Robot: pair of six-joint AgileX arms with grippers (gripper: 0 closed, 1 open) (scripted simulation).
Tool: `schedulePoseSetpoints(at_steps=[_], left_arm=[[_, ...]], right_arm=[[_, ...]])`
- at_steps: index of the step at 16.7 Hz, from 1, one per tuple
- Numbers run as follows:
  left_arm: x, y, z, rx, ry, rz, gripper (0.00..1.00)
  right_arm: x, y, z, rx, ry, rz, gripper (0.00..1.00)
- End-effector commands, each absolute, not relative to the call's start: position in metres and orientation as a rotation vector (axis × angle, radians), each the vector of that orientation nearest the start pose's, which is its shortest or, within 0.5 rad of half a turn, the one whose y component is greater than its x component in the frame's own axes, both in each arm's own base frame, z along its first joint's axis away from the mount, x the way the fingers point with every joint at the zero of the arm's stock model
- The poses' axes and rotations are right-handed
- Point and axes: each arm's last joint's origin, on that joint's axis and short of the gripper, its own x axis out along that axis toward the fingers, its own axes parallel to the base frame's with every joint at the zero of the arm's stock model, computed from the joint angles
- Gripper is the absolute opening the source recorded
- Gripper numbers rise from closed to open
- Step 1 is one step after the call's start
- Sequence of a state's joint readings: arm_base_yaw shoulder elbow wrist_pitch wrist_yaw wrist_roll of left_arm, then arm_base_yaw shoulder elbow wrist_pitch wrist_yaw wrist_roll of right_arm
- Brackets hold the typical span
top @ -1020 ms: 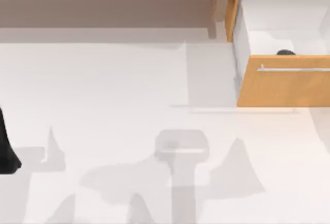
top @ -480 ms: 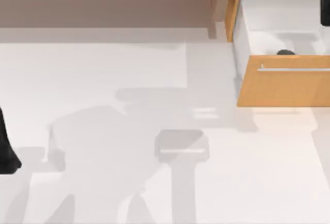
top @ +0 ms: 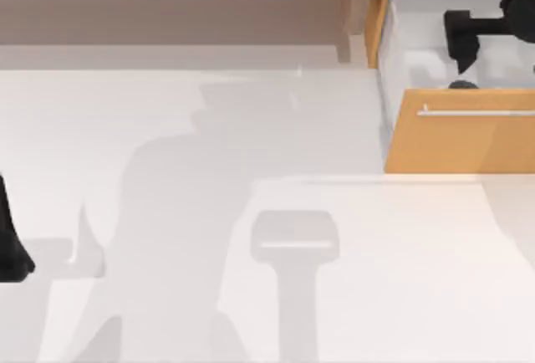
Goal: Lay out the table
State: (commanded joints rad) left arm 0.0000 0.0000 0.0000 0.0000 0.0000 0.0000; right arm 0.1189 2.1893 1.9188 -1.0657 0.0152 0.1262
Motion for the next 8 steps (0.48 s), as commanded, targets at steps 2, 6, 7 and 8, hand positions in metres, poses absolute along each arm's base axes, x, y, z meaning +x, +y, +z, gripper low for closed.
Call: schedulePoseSetpoints(at_steps=[2, 6, 7, 8], left_arm=[[0.106, -0.001, 0.160, 0.000, 0.000, 0.000, 1.00], [0.106, -0.001, 0.160, 0.000, 0.000, 0.000, 1.00], [0.106, -0.001, 0.160, 0.000, 0.000, 0.000, 1.00], [0.106, -0.001, 0.160, 0.000, 0.000, 0.000, 1.00]], right_arm=[[0.465, 0.064, 0.192, 0.003, 1.401, 0.014, 1.00], [0.480, 0.070, 0.168, -0.004, 1.463, 0.011, 1.00], [0.482, 0.070, 0.165, -0.005, 1.467, 0.012, 1.00], [0.482, 0.070, 0.165, -0.005, 1.468, 0.012, 1.00]])
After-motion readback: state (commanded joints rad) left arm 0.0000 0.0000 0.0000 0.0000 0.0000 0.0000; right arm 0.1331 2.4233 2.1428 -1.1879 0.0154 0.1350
